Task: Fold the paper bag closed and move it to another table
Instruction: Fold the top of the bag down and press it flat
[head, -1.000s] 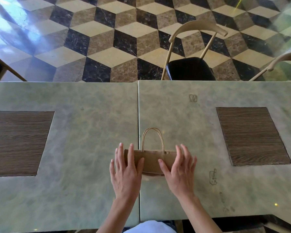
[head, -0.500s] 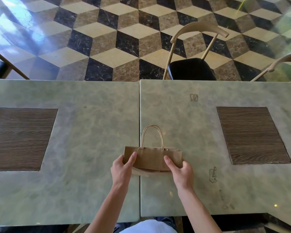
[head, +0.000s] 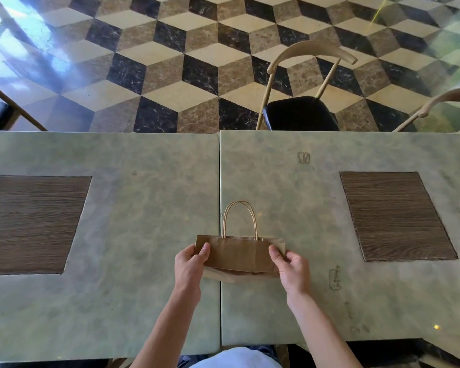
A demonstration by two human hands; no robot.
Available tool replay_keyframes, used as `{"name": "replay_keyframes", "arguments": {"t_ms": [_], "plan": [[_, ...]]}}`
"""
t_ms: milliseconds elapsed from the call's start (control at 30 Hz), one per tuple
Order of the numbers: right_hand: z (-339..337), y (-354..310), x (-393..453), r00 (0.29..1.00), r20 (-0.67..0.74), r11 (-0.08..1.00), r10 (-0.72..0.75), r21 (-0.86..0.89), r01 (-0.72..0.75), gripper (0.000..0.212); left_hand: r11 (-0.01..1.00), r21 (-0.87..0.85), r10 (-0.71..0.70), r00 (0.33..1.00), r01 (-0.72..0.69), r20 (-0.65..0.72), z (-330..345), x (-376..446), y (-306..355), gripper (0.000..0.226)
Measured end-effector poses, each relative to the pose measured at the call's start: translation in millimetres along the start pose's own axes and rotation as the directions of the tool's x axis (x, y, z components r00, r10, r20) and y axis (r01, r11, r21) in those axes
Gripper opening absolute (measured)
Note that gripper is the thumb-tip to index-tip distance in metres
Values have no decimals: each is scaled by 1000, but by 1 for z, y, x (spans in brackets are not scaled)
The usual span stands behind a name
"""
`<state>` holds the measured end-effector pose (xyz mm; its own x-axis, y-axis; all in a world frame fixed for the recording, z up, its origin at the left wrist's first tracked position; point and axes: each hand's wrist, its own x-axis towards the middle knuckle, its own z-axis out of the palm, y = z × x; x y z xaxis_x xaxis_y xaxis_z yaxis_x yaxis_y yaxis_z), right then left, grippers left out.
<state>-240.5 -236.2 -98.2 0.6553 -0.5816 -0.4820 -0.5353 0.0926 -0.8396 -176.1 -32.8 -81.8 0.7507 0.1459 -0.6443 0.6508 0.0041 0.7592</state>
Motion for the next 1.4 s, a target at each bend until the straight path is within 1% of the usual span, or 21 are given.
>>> {"name": "replay_keyframes", "arguments": {"t_ms": [167,267,333,400,567,667,700,733,767,800,867,900,933,967,1000,1033,1133,1233,1267,1333,1400], "plan": [[-1,-1,1,996,-19,972,-84,-223,78,53,994,108,32,999,-33,8,-5,5,2,14],[1,-6,1,980,-24,896,-196,-411,169,57,984,168,66,998,-66,3,-8,6,4,27],[3,-8,0,959,-18,836,-283,-494,237,60,981,179,75,997,-74,0,-10,6,4,29],[3,-6,2,950,-4,806,-312,-530,263,61,981,176,79,997,-77,-3,-11,8,4,30],[-5,-1,9,956,19,793,-294,-553,255,61,982,176,71,997,-67,-13,-11,9,4,30],[-9,-6,9,962,2,816,-272,-530,231,54,953,281,135,989,-113,-60,-7,6,7,29],[-10,-10,6,959,-9,812,-283,-535,234,45,919,363,196,977,-155,-78,-5,5,7,25],[-9,-13,3,940,-29,775,-341,-574,263,34,858,474,269,959,-195,-93,-3,2,7,21],[-8,-14,0,899,-42,693,-436,-653,306,26,767,601,348,932,-223,-98,0,0,4,20],[-6,-14,-4,844,-30,577,-535,-744,339,25,654,715,428,900,-247,-80,3,-2,0,25],[1,-15,-10,729,82,348,-679,-839,418,22,400,858,585,811,-323,32,7,-8,-10,35],[5,-17,-13,694,155,277,-703,-839,468,23,268,891,636,762,-368,123,10,-11,-13,41],[10,-18,-15,673,224,229,-705,-826,515,26,147,903,654,725,-404,218,12,-14,-15,49],[15,-17,-17,661,290,194,-693,-807,557,26,54,898,652,697,-437,300,15,-17,-15,56],[21,-15,-19,649,353,168,-674,-782,600,25,-2,887,626,691,-462,361,18,-20,-15,60],[26,-13,-21,638,412,152,-650,-753,641,26,-33,874,592,695,-486,409,21,-23,-13,60],[37,-7,-23,649,549,137,-527,-698,702,47,-60,830,501,702,-555,505,26,-24,-12,54],[27,-14,-16,649,643,113,-408,-669,734,64,-156,771,405,673,-617,620,14,-13,-8,54],[22,-17,-13,631,684,106,-366,-644,758,74,-191,745,362,659,-639,659,8,-8,-5,58],[15,-22,-7,584,763,29,-278,-601,799,96,-221,699,287,639,-680,713,1,0,2,72],[15,-22,-4,582,785,-71,-214,-607,792,107,-261,674,232,633,-691,739,1,3,6,90]]}}
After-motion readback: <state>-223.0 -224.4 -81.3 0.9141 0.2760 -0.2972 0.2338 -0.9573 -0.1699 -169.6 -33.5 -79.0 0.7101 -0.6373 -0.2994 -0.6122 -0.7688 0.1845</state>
